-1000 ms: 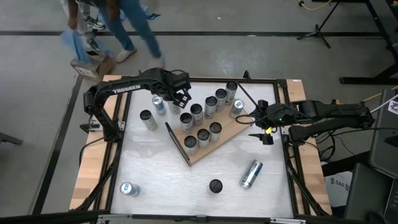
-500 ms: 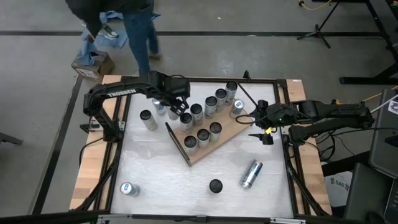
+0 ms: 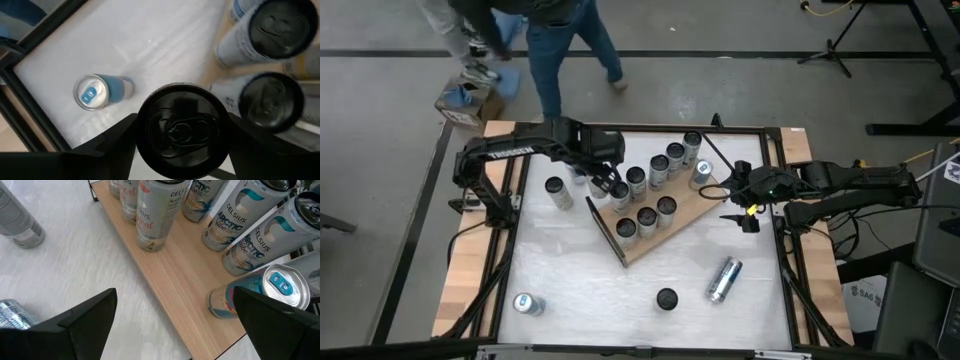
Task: Place canned beverage on shelf
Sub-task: Put the white yellow soda can on the shelf
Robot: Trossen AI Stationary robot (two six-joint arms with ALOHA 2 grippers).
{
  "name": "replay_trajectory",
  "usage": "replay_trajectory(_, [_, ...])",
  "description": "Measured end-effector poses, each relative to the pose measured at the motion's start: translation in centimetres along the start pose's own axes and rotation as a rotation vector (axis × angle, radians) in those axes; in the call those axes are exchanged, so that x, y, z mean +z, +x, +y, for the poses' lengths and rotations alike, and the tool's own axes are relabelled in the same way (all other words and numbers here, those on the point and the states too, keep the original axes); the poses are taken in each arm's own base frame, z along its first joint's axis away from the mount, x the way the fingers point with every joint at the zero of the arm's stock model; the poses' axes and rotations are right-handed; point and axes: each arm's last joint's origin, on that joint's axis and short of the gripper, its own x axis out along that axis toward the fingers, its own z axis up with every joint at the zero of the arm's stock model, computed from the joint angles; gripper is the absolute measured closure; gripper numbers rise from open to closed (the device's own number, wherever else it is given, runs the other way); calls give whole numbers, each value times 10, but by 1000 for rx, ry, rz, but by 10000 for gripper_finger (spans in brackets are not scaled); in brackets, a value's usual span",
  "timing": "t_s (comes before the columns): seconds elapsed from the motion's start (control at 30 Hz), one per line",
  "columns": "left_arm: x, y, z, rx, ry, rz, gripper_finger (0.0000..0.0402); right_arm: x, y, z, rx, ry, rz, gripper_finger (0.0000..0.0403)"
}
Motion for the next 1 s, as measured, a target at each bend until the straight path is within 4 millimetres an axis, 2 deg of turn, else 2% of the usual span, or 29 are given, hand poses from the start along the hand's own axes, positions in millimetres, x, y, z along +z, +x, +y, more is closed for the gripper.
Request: replay_trajectory(1.0, [-32,-13,-28,-30,-13,-21,157,0,0,0,0,0,0,16])
